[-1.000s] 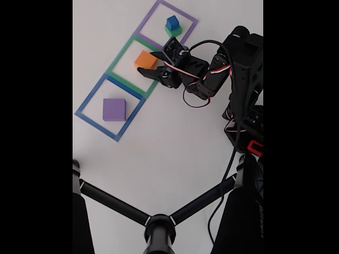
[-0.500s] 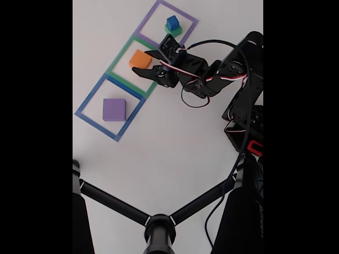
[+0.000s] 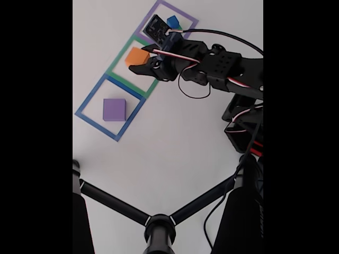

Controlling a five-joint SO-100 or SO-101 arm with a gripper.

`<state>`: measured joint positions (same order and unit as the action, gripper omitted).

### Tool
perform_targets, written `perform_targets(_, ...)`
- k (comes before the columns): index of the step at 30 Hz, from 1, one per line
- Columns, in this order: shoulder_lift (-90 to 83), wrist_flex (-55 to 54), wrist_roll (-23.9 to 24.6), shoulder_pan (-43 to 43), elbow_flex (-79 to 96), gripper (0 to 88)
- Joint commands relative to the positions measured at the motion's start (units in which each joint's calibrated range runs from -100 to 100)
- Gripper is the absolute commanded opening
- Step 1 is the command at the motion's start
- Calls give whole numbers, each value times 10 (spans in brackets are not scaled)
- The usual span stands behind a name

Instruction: Tower of hanoi

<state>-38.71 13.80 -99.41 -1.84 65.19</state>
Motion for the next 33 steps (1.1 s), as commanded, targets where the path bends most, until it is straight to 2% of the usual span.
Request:
perform_targets(1,-79,200,-6,-24,-125,97)
perform_targets(7,-118,414,-6,-74,-284,89)
perform_targets(13,-123,541,-6,-124,-401,89)
perform_targets(18,-119,575,-6,-153,-440,89)
perform_targets(33,-74,568,-6,-192,-465,85)
